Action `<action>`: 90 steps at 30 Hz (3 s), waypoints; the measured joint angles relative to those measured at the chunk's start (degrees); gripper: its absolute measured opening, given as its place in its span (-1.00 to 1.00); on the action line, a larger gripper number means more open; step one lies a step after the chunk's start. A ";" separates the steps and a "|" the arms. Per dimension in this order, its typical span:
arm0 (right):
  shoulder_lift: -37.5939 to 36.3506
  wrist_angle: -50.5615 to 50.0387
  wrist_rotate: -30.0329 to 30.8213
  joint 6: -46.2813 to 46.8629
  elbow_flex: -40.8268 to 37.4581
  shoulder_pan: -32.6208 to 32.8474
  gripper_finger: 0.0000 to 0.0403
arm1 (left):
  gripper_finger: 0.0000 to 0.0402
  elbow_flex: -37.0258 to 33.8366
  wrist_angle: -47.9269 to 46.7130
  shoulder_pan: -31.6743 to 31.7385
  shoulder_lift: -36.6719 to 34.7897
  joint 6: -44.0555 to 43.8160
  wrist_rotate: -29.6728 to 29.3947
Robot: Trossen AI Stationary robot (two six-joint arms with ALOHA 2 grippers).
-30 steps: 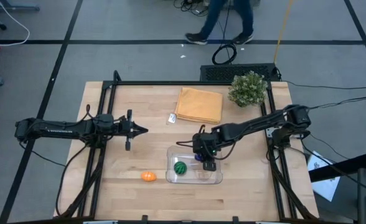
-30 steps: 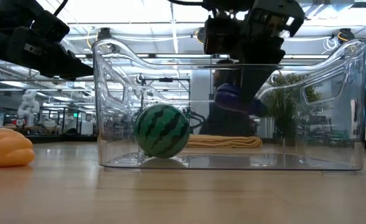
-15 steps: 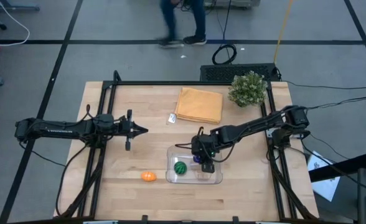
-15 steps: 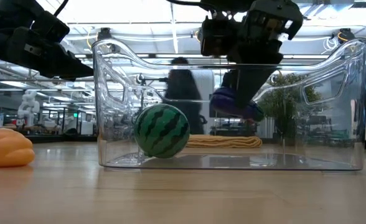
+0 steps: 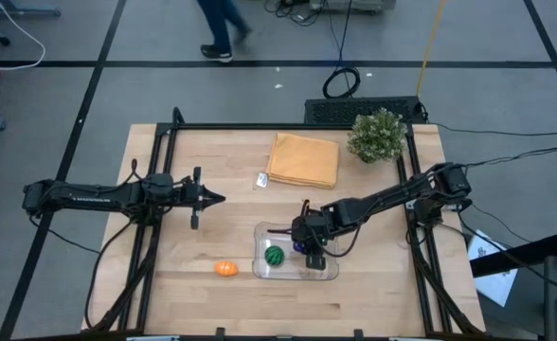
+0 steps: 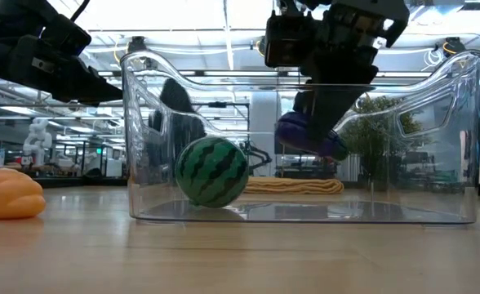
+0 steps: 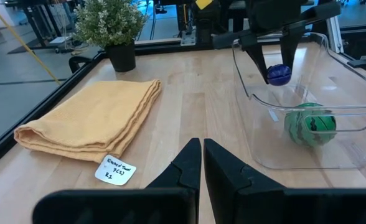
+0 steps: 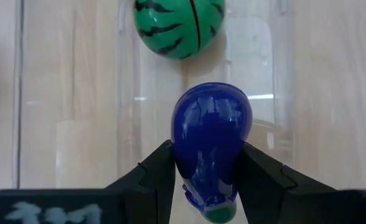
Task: Pick and placing Produce into tupperware
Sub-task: Put the eggplant into the transparent bin
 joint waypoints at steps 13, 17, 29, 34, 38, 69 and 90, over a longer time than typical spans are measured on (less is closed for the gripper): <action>2.31 -1.03 -2.00 0.93 -0.04 -0.05 -0.35 | -0.88 0.00 0.04 0.00 0.00 0.00 0.00; 3.53 -0.45 -2.91 0.85 -0.04 -0.06 -0.36 | -0.88 0.00 0.02 0.00 0.00 0.02 0.01; 3.56 -3.15 -5.06 2.02 -0.02 -2.18 -0.36 | -0.88 0.00 0.00 0.00 0.02 0.04 0.02; 3.56 -2.91 -6.07 2.08 0.36 -2.90 -0.36 | -0.88 0.00 0.00 0.00 0.02 0.07 0.02; 3.55 -2.95 -2.48 -0.79 2.19 -2.22 -0.36 | -0.88 0.00 -0.02 0.00 0.02 0.09 0.02; 7.26 -2.84 4.64 0.59 3.93 2.35 -0.36 | -0.88 0.00 -0.83 0.00 0.02 0.00 0.03; 7.41 -14.99 10.34 2.88 13.77 3.71 -0.36 | -0.88 0.00 -0.85 0.00 0.01 0.02 0.04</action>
